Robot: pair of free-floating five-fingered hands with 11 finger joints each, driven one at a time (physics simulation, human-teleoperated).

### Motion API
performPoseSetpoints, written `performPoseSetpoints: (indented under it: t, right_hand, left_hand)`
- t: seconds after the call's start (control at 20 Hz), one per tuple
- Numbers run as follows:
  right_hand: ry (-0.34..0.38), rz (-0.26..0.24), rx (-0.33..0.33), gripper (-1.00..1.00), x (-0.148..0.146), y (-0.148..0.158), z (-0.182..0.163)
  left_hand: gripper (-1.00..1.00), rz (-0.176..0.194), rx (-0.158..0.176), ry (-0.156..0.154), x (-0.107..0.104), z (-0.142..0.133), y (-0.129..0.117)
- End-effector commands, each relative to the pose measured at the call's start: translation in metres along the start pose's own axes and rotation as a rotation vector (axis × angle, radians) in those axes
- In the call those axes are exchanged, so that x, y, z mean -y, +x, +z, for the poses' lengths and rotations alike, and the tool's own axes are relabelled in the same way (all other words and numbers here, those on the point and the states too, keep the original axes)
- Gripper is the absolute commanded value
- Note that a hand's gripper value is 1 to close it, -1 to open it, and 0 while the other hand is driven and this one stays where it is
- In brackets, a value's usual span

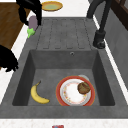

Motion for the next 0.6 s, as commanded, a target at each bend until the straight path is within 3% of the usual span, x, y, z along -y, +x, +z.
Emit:
performPoseSetpoints:
  t: [0.0,0.3,0.55]
  right_hand:
    - [0.0,0.0,0.0,0.0,0.0,0.0,0.0]
    - [0.0,0.0,0.0,0.0,0.0,0.0,0.0]
    - [0.0,0.0,0.0,0.0,0.0,0.0,0.0]
  left_hand:
    - [1.0,0.015,0.0,0.013,0.026,-0.029,-0.01]
    - [1.0,-0.01,-0.011,0.029,0.07,-0.072,-0.036]
    - [1.0,-0.014,-0.013,0.013,0.106,-0.104,-0.07]
